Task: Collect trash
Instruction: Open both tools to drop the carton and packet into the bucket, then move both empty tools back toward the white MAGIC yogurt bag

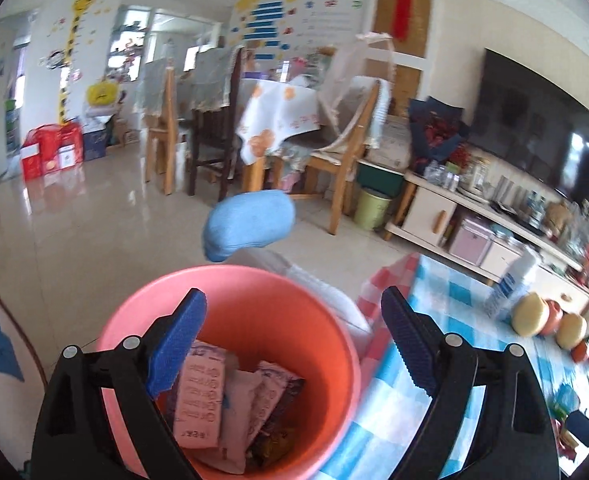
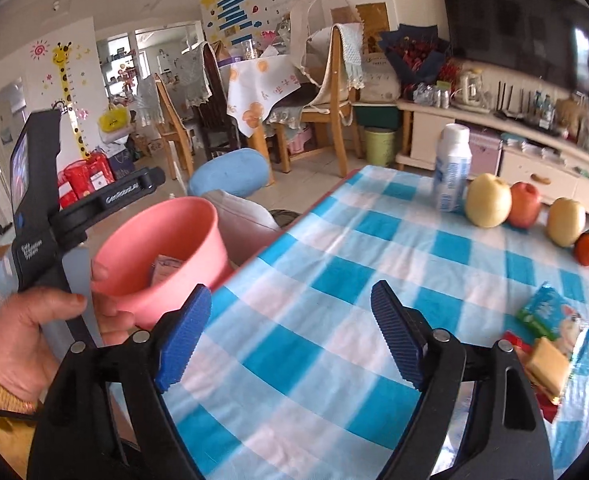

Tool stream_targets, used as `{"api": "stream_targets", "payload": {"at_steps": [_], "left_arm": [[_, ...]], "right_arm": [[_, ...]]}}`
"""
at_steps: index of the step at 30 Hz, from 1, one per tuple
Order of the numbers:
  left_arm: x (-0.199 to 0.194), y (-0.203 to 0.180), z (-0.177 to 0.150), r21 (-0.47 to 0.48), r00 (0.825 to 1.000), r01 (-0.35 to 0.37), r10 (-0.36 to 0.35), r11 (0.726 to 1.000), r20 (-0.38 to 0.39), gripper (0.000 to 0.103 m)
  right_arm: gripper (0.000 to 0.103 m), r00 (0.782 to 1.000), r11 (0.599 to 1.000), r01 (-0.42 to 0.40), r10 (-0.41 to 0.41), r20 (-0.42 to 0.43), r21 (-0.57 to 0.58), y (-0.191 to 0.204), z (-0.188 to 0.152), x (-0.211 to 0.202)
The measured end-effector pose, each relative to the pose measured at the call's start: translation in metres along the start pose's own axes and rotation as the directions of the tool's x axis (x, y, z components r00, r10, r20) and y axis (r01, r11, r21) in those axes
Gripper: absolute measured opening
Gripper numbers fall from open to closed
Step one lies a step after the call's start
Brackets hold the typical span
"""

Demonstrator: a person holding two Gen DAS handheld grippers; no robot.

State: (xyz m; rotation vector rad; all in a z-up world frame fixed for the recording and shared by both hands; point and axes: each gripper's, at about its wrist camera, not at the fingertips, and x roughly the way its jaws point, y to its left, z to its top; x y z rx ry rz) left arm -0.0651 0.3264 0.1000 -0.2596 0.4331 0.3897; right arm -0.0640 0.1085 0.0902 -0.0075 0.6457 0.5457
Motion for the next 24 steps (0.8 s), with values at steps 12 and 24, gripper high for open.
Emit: {"api": "stream_targets", "payload": {"at_steps": [12, 24], "left_arm": [[-0.027, -0.085, -0.018, 0.259, 0.990, 0.141, -0.137, 0.956, -0.034, 0.088], [-0.044, -0.134, -0.057, 0.386, 0.943, 0.332, -0.297, 0.861, -0.149, 0.088]], "right_arm": [[0.094, 0.986, 0.991, 0.128, -0.131, 0.104, 0.031, -0.045, -0.026, -0.049], [0.099, 0.980, 0.983, 0.143, -0.157, 0.123, 0.112, -0.093, -0.042, -0.087]]}}
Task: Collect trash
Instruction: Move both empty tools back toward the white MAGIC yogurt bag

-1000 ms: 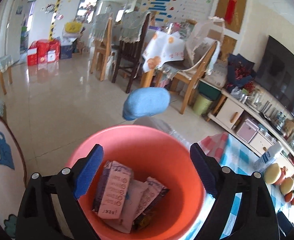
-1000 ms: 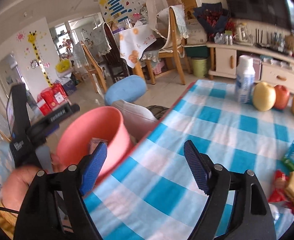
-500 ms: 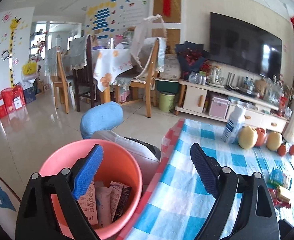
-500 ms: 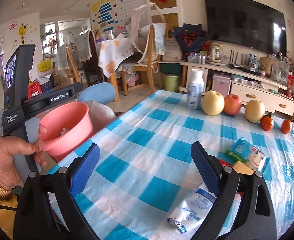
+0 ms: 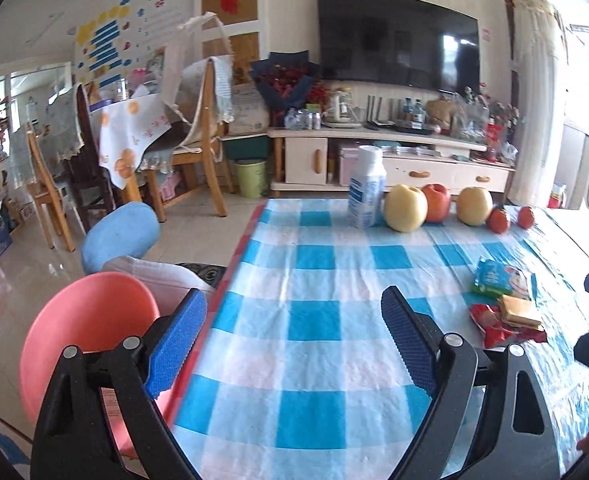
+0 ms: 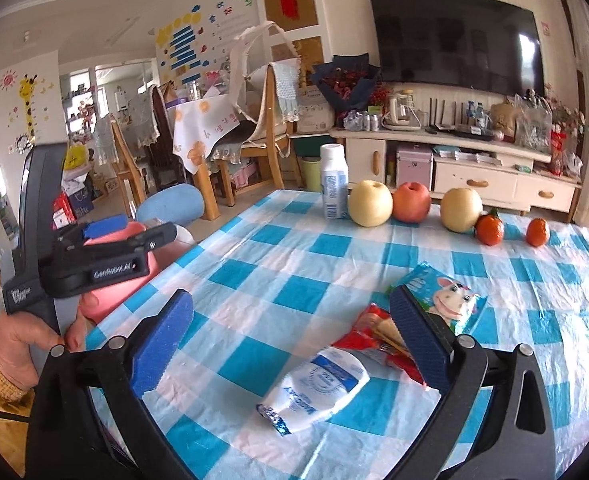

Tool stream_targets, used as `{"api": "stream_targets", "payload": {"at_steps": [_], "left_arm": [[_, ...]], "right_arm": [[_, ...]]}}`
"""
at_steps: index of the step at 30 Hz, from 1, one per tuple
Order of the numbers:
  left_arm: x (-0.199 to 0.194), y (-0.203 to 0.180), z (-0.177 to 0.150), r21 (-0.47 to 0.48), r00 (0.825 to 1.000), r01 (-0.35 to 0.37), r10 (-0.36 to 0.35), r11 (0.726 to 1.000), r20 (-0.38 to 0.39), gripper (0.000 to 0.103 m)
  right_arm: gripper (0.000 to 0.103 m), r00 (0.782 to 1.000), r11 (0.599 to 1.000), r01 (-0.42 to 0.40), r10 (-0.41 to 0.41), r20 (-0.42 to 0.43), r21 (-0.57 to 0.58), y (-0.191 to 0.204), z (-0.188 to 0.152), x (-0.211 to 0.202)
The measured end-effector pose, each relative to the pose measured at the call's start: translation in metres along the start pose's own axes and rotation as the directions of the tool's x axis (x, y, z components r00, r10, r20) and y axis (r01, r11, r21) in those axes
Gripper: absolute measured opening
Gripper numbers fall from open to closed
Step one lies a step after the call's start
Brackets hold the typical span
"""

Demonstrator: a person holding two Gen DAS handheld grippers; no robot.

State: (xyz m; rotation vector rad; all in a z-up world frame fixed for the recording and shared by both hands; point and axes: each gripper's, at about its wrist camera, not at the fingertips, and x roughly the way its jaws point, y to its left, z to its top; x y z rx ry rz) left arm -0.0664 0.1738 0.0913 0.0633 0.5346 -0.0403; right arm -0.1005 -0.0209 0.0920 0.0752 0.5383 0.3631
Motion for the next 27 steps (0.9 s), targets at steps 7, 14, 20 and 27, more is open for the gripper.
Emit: {"api": "stream_targets", "payload": {"at_steps": [7, 14, 20, 27], "left_arm": [[-0.002, -0.032, -0.013, 0.053, 0.997, 0.062, -0.059, 0.997, -0.042, 0.088], [-0.010, -0.078, -0.031, 0.136, 0.985, 0.156, -0.145, 0.978, -0.092, 0.088], [-0.011, -0.117, -0.050, 0.193, 0.964, 0.239, -0.208, 0.952, -0.166, 0.088], [-0.004, -0.146, -0.065, 0.202, 0.932, 0.315, -0.261, 0.927, -0.252, 0.088]], "right_arm": [[0.099, 0.999, 0.999, 0.030, -0.031, 0.012, 0.035, -0.034, 0.000, -0.017], [0.099, 0.999, 0.996, 0.042, -0.041, -0.008, 0.082, -0.073, -0.003, -0.031], [0.099, 1.000, 0.996, 0.019, -0.018, -0.008, 0.091, -0.095, -0.003, -0.045], [0.099, 0.999, 0.995, -0.012, 0.016, -0.040, 0.097, -0.115, -0.005, -0.052]]}}
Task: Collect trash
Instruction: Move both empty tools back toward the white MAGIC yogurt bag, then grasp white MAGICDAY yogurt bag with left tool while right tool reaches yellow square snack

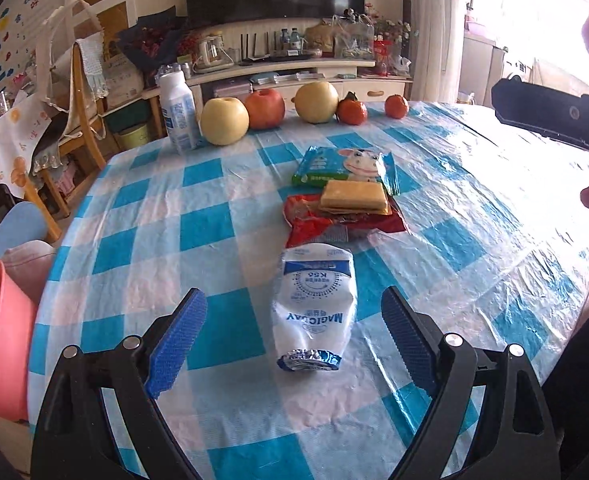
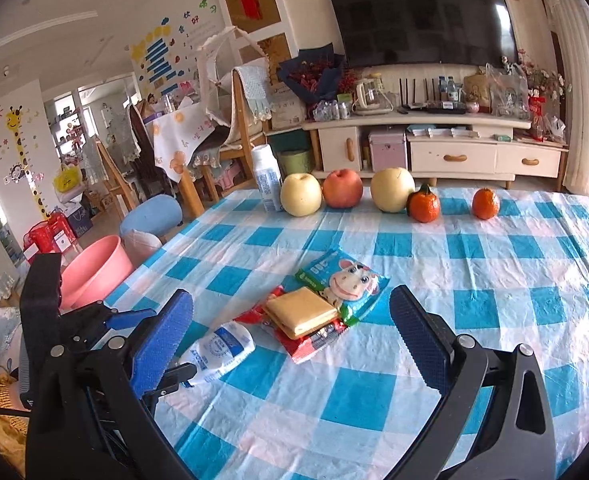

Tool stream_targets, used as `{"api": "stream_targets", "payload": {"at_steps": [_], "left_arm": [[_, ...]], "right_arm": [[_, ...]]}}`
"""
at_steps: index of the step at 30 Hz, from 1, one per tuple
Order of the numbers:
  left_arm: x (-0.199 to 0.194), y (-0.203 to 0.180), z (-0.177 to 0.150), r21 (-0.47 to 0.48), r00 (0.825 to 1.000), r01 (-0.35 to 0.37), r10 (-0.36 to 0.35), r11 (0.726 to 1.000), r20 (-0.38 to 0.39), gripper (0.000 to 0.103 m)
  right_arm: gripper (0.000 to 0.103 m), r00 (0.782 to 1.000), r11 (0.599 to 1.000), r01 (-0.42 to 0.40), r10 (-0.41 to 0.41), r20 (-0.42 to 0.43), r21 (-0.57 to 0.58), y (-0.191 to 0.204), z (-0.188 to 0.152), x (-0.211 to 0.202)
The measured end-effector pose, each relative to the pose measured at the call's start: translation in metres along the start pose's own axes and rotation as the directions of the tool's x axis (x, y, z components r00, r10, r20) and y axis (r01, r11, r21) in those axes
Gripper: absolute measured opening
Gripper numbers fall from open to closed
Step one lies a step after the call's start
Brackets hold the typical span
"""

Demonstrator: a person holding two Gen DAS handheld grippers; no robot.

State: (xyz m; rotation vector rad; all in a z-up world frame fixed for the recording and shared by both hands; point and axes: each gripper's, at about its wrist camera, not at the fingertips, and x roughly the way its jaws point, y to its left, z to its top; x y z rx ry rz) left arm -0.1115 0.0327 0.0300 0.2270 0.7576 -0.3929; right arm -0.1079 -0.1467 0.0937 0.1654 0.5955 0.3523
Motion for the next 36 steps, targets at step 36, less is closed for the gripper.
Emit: {"api": "stream_targets", "payload": {"at_steps": [36], "left_arm": [[0.059, 0.003, 0.012, -0.075, 0.986, 0.010, -0.022, 0.997, -0.163, 0.062]], "right_arm": [[0.081, 0.941, 0.990, -0.107, 0.071, -0.331, -0.092, -0.013, -0.010, 0.118]]}}
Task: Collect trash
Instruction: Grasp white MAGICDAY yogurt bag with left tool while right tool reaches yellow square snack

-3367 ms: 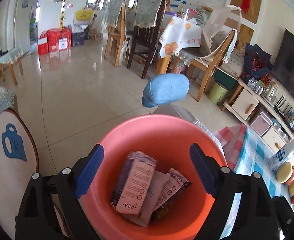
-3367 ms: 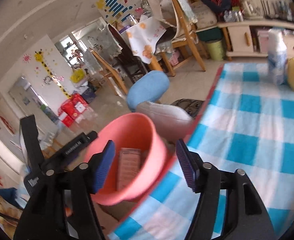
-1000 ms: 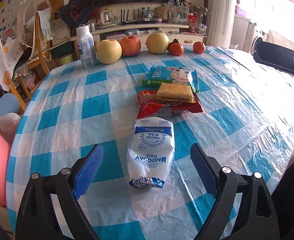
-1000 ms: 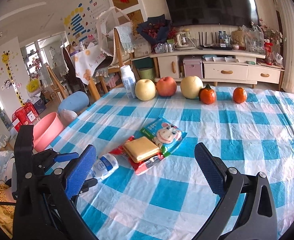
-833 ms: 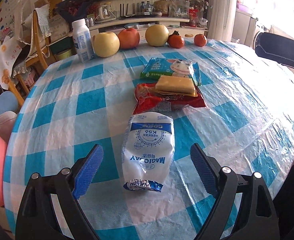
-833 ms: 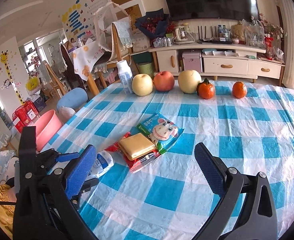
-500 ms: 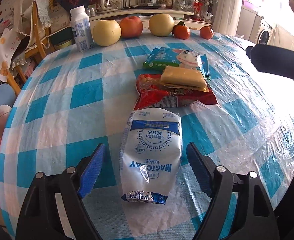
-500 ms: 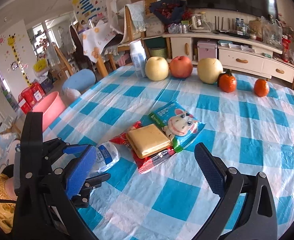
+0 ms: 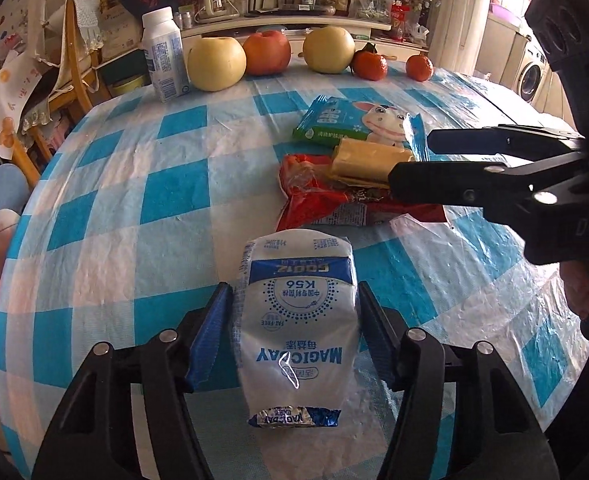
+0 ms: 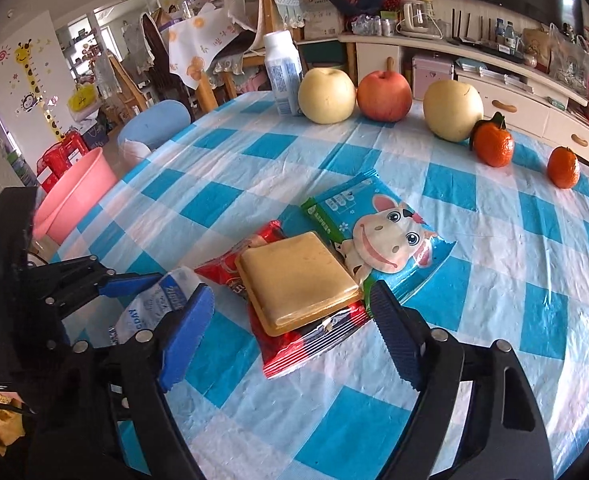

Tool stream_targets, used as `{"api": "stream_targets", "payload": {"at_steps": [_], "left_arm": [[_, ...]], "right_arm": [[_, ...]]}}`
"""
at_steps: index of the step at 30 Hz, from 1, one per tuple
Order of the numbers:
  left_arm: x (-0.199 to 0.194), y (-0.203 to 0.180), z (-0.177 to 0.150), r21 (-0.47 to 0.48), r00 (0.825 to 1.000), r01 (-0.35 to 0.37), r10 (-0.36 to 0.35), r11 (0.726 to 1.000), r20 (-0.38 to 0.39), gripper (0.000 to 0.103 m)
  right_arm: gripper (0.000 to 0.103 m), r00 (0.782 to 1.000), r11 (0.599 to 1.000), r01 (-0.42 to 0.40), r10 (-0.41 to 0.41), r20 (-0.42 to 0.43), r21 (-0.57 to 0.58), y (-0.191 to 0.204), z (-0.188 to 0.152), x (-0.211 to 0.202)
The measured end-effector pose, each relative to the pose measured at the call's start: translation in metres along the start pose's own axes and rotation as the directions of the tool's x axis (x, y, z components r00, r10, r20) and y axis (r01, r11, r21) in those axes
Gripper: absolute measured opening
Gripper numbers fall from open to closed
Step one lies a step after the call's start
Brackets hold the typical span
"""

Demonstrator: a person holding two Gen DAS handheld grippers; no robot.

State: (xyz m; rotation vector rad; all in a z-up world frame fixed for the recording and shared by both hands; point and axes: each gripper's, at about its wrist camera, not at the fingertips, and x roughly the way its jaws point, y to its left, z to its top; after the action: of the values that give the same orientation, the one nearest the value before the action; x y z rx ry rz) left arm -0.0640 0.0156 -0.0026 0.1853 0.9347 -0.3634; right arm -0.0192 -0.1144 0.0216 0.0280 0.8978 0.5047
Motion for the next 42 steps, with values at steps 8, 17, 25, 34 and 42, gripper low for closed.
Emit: {"api": "stream_targets", "payload": {"at_steps": [8, 17, 25, 34, 42], "left_arm": [[0.001, 0.005, 0.001, -0.011, 1.000, 0.006, -0.006, 1.000, -0.007, 0.061], [-0.010, 0.025, 0.004, -0.105, 0.999, 0.052, -0.050, 0.993, 0.022, 0.061], [-0.016, 0.040, 0.008, -0.158, 0.997, 0.068, -0.061, 0.985, 0.049, 0.061], [-0.020, 0.051, 0.011, -0.198, 0.996, 0.062, -0.049, 0.978, 0.070, 0.061], [-0.022, 0.058, 0.011, -0.216, 0.996, 0.050, -0.033, 0.975, 0.078, 0.061]], "right_arm": [[0.081, 1.000, 1.000, -0.002, 0.002, -0.023, -0.001, -0.004, 0.003, 0.016], [0.081, 1.000, 1.000, -0.003, 0.003, -0.007, -0.017, -0.004, 0.007, 0.025], [0.066, 0.999, 0.999, -0.029, 0.029, -0.014, -0.018, 0.001, 0.010, 0.027], [0.066, 1.000, 1.000, -0.029, 0.029, -0.013, -0.008, 0.001, 0.010, 0.028], [0.045, 1.000, 1.000, -0.017, 0.017, -0.011, 0.010, 0.001, 0.010, 0.031]]}}
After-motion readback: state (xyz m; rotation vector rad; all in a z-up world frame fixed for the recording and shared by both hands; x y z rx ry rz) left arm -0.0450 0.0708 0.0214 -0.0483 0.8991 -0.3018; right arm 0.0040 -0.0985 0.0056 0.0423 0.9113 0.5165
